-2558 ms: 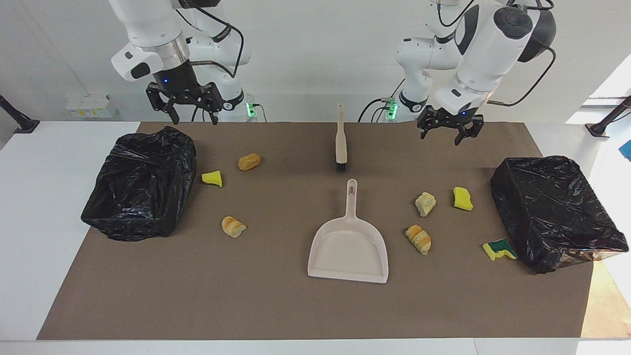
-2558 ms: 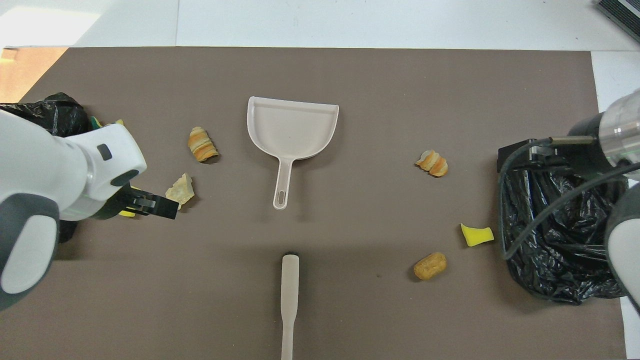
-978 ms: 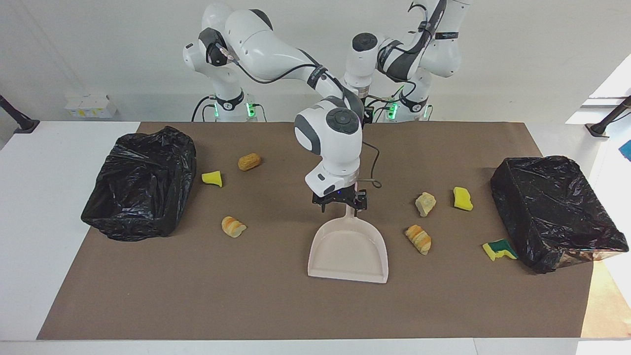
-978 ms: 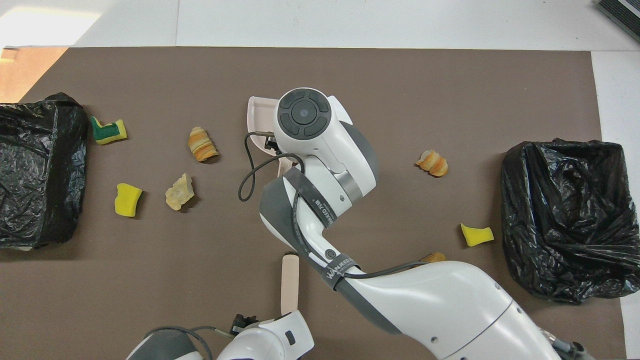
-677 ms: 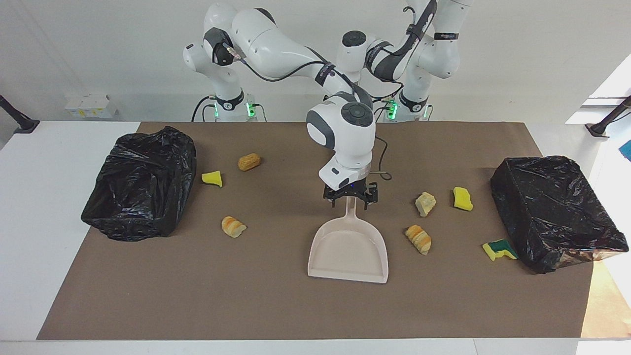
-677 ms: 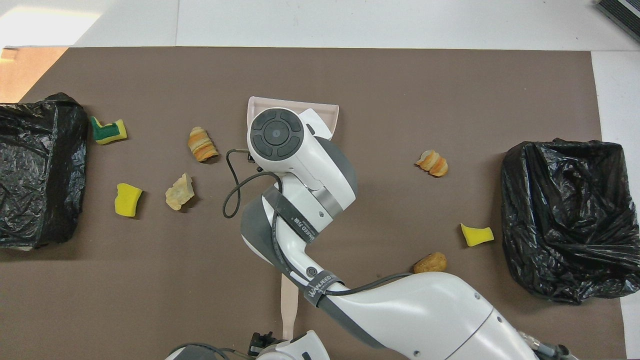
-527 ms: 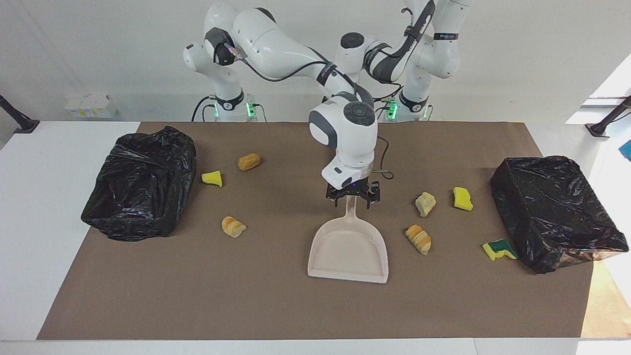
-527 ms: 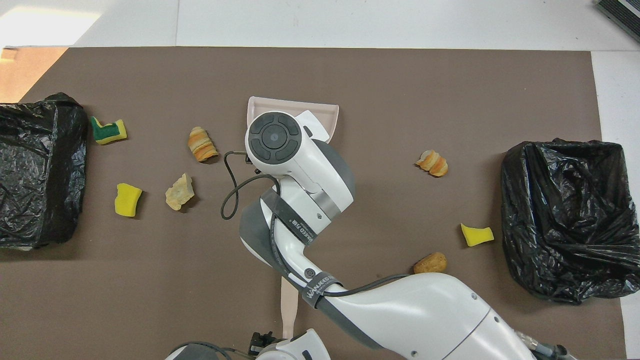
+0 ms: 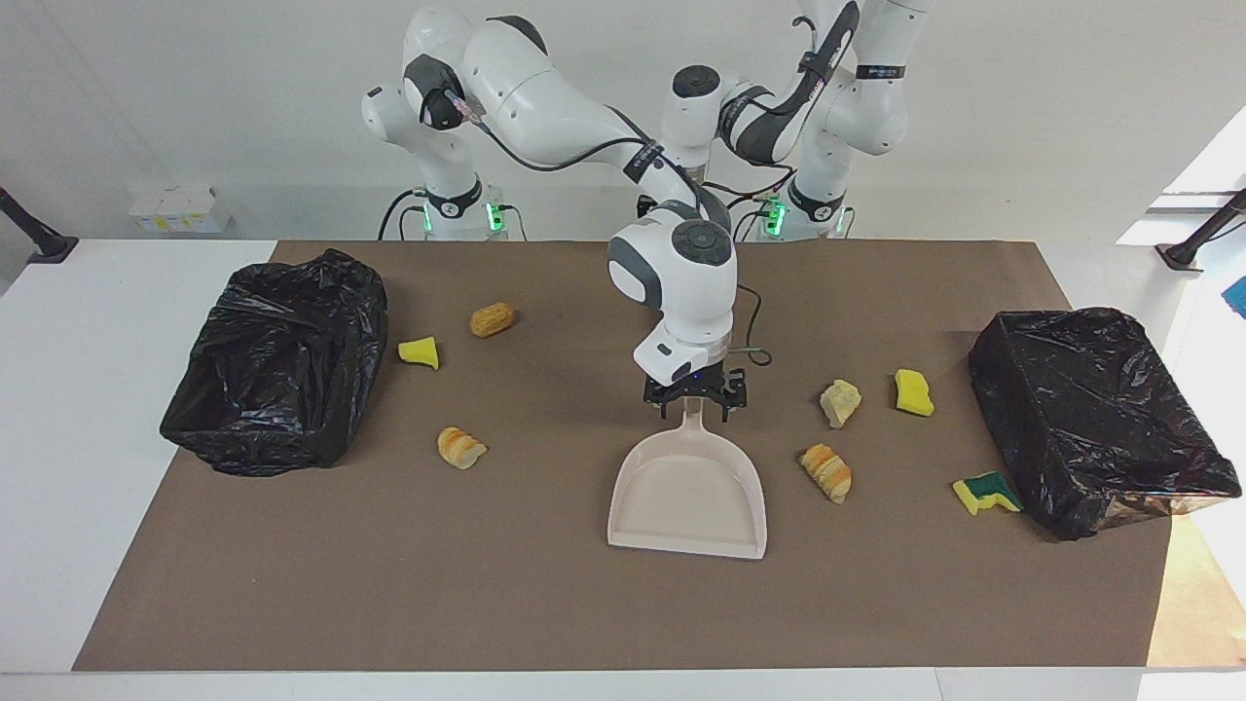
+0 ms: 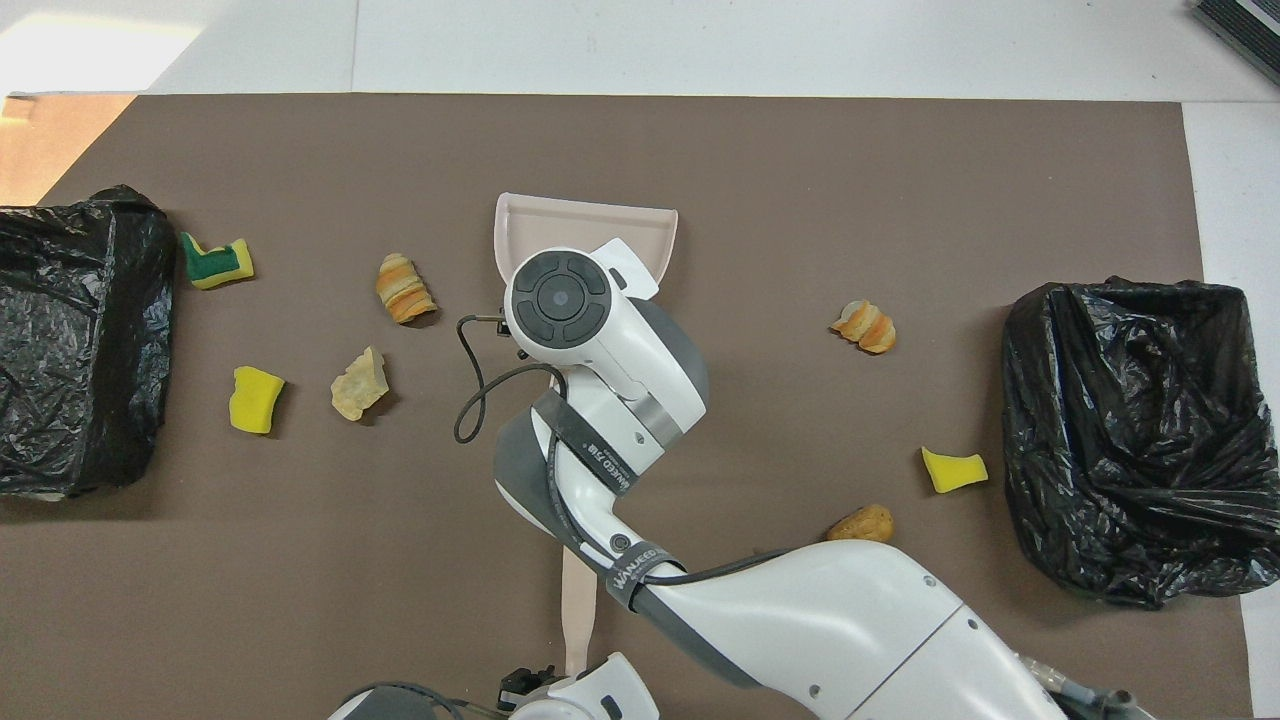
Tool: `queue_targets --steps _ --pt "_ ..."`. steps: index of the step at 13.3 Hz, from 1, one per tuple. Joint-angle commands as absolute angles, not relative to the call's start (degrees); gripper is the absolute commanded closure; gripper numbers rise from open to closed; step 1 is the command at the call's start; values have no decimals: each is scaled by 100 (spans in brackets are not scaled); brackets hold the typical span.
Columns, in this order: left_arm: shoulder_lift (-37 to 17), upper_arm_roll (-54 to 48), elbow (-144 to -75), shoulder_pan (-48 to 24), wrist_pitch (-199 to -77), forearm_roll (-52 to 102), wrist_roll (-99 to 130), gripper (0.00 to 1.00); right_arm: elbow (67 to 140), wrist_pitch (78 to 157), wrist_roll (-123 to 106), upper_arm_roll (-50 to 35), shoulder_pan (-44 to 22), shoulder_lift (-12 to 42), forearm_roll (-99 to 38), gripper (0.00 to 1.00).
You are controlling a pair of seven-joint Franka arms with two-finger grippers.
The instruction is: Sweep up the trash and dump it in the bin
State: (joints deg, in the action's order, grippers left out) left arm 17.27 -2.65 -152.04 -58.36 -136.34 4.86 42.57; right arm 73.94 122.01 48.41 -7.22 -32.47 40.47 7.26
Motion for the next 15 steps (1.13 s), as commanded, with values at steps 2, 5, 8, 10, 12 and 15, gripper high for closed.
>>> queue_targets --steps 2,5,8,10,12,15 --pt "1775 -193 -15284 -5933 -13562 536 4509 72 7576 12331 5045 -765 -3199 3876 923 28" --pt "1767 -167 -15258 -5845 -13317 536 4386 100 7663 12340 5054 -773 -3182 3841 914 62" --pt "1933 -149 -15031 -5302 -12519 466 4228 100 7813 12340 5054 -782 -3173 3762 888 100" --pt "2056 -141 -14741 -4880 -11903 387 4114 100 7840 12340 4932 -782 -3138 3718 870 100" --pt "2223 -141 -14468 -4380 -11428 168 4113 100 7840 12227 4494 -791 -2963 3560 809 100" --pt "2198 -141 -13801 -3528 -10856 -175 3965 100 7910 11911 3056 -782 -2672 3332 809 100"
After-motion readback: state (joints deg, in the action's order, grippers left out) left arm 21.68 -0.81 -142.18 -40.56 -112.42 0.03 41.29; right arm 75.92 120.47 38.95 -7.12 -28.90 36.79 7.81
